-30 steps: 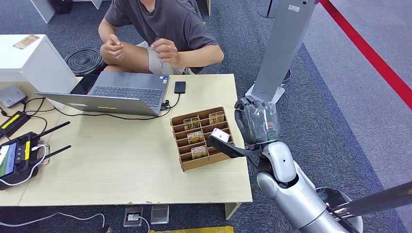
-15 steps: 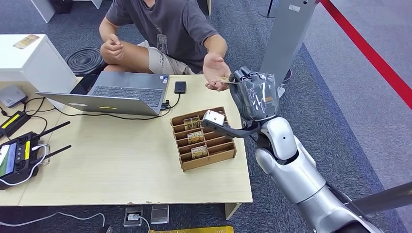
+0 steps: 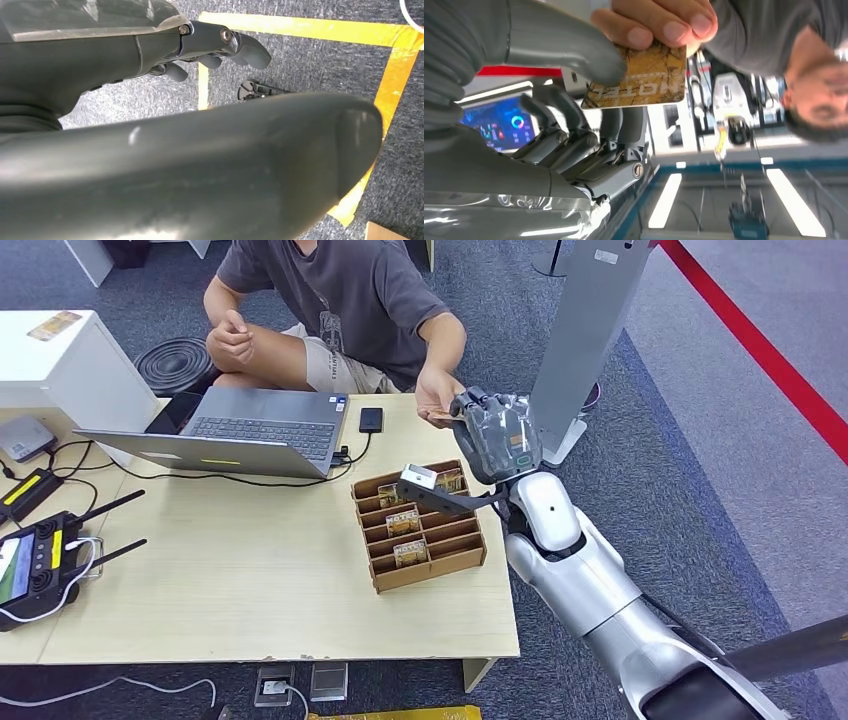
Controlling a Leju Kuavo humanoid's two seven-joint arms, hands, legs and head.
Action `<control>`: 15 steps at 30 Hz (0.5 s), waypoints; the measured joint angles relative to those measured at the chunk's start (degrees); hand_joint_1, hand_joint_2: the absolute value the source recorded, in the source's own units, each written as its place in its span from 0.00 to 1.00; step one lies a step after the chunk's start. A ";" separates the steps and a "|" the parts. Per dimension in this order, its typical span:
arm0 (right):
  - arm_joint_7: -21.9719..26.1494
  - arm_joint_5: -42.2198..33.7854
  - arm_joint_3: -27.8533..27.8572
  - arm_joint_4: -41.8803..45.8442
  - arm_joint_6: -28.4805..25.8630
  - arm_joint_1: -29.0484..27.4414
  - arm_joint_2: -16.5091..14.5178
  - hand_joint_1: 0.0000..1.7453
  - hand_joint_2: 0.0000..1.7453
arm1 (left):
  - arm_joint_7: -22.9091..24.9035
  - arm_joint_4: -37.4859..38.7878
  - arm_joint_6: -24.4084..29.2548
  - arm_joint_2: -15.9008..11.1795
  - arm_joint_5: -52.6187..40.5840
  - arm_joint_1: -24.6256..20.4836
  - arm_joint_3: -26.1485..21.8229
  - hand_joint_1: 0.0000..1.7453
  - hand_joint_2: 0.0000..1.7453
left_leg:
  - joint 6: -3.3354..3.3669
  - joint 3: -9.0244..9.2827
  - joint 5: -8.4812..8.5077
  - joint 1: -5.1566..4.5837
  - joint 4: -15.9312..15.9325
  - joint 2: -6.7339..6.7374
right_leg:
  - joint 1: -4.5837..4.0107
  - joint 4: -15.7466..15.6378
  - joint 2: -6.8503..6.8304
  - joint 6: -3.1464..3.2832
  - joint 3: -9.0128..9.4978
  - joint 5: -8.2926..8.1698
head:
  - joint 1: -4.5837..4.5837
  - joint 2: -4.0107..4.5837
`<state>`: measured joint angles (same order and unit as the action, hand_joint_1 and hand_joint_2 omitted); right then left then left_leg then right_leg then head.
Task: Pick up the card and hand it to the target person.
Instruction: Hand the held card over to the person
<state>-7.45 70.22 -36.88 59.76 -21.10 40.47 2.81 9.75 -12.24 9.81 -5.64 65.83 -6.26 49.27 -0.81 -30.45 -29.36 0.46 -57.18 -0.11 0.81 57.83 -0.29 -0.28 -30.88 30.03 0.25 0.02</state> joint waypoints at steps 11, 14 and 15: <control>3.61 -18.49 0.61 -0.23 0.51 -3.46 -0.40 0.00 1.00 | 0.05 0.00 0.44 0.00 1.48 0.09 0.00 0.00 0.00 | 0.00 0.02 0.00 0.00 -0.01 0.01 | 0.00 -0.01 0.00 0.00 -0.04 0.00 | 0.02 0.00; 2.58 -21.32 1.27 4.66 0.51 -6.44 0.81 0.00 1.00 | 0.07 0.00 0.47 0.00 1.84 0.19 0.00 0.00 0.00 | 0.00 0.02 -0.01 0.00 -0.01 0.01 | 0.00 -0.03 0.01 0.00 -0.05 0.00 | 0.01 0.00; 2.20 -22.08 1.57 6.48 0.54 -7.44 1.31 0.00 1.00 | 0.04 0.00 0.48 0.00 1.94 0.24 0.00 0.00 0.00 | 0.00 0.02 -0.01 0.00 -0.01 0.01 | 0.00 -0.03 0.01 0.00 -0.05 0.00 | 0.02 0.00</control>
<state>-5.24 48.14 -35.31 66.24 -20.57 33.03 4.12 9.79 -12.24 10.28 -5.64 67.77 -6.01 49.27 -0.81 -30.43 -29.37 0.46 -57.19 -0.10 0.81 57.80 -0.28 -0.28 -30.93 30.04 0.27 0.02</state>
